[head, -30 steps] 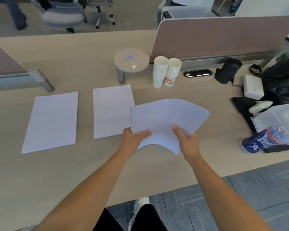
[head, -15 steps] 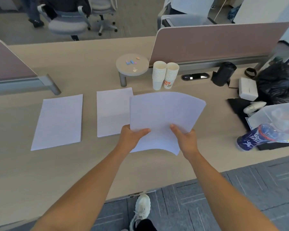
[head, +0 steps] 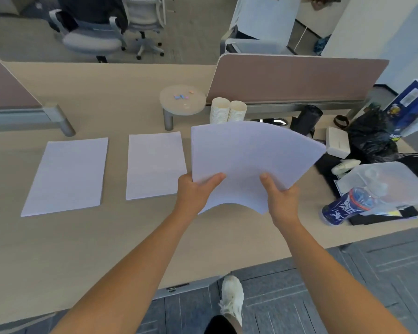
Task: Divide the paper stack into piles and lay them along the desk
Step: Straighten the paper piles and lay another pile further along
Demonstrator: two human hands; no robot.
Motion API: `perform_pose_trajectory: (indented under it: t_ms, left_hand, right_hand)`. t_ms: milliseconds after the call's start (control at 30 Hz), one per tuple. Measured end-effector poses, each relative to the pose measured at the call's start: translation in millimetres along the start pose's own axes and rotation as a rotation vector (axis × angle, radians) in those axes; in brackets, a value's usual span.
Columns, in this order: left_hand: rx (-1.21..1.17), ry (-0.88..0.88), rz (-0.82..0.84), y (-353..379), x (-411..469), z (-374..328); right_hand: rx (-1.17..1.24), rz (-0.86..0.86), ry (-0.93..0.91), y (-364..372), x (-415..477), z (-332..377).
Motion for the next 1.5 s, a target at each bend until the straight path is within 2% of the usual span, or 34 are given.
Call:
perform_pose_trajectory:
  t_ms: [133,300,467,533,633,833,1033,1300,1500]
  left_hand:
    - [0.027,0.026,-0.025,30,25,49]
    - [0.094,0.048,-0.073,73,54,95]
    - [0.301,-0.113,-0.064,118,102,84]
    - [0.279,-0.131,-0.037,146,126,62]
    - [0.184,-0.210,-0.009,188,160,52]
    - [0.067,-0.474,0.009,252,201,109]
    - [0.241,-0.566,0.041,289,244,155]
    - [0.210,-0.607,0.086,308,267,187]
    - [0.516,-0.632,0.087,312,268,168]
  right_hand:
    - [-0.002,0.024,-0.012,-20,39,-57]
    - [-0.029,0.096,0.065,-31,86,-123]
    - [-0.034,0.112,0.159,-49,158,-104]
    - [-0.058,0.118,0.203,-55,199,-93]
    - [-0.198,0.118,0.244,-62,258,-94]
    - [-0.568,0.098,0.404,-85,344,-135]
    - [-0.875,0.106,0.533,-99,398,-175]
    - [-1.014,0.165,0.582,-97,425,-207]
    - [-1.027,0.166,0.607,-97,428,-210]
Point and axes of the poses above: each hand's wrist, its own x-axis towards the middle knuckle, its own y-axis out of the palm, z = x × y, the point moved 7 cm from there along x, towards the middle knuckle, and after that the axes turned 2 degrees about -z, right-handed, at the moved point
